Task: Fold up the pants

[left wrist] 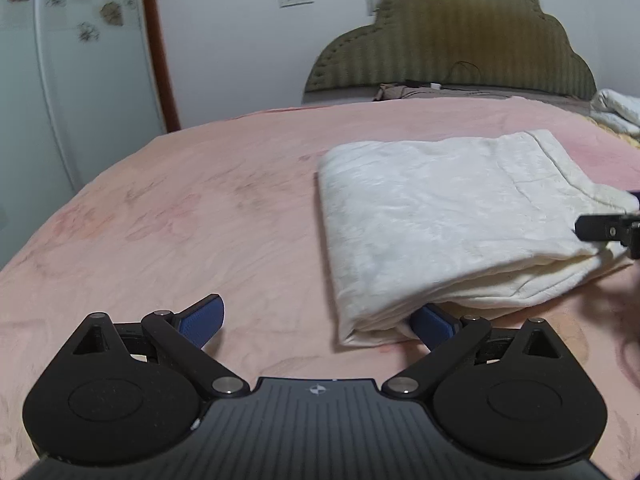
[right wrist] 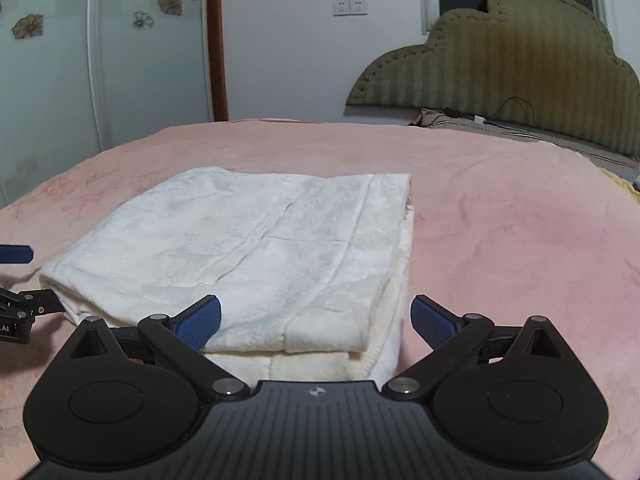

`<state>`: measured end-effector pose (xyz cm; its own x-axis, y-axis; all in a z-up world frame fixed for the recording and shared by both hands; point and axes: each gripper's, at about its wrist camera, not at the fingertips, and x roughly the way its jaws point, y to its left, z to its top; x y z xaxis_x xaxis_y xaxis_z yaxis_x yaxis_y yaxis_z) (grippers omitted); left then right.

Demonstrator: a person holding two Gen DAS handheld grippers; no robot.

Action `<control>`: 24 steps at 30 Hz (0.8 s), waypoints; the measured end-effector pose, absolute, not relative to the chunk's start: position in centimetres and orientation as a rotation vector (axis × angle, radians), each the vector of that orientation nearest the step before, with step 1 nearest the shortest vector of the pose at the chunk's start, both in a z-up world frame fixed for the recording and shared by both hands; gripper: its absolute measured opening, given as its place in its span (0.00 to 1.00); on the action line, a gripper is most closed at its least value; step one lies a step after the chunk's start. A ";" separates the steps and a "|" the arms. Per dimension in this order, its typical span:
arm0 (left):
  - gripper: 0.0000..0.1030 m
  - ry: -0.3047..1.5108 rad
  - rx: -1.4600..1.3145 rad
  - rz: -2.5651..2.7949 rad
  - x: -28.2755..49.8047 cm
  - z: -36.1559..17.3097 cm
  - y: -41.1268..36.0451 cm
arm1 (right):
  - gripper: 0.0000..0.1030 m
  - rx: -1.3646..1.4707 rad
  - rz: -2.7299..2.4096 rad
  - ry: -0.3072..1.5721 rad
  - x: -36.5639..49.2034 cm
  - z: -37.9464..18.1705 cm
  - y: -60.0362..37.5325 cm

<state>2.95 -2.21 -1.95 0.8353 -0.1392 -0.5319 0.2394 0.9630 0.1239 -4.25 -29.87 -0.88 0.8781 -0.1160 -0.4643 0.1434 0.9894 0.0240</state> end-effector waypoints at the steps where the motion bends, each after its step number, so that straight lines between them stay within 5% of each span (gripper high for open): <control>1: 0.96 0.555 0.174 -0.192 2.8 -1.9 -1.7 | 0.99 0.055 -0.142 0.484 -4.3 -1.0 -29.9; 8: 0.82 0.617 0.059 -0.131 2.0 -1.6 2.9 | 1.00 0.087 -0.158 0.500 -4.3 -1.2 -30.8; 19: 0.99 0.552 0.127 -0.283 3.4 1.1 -2.3 | 1.00 -0.247 -0.149 0.454 -3.8 0.0 -24.3; 24: 0.99 0.577 0.091 -0.263 4.0 0.2 -2.4 | 1.00 -0.139 -0.179 0.492 -3.7 -0.5 -26.3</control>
<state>4.00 -2.42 0.21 0.8054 -0.2203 -0.5502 0.2713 0.9624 0.0117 -3.71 -26.28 -0.50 0.8662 -0.2040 -0.4561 0.1373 0.9749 -0.1753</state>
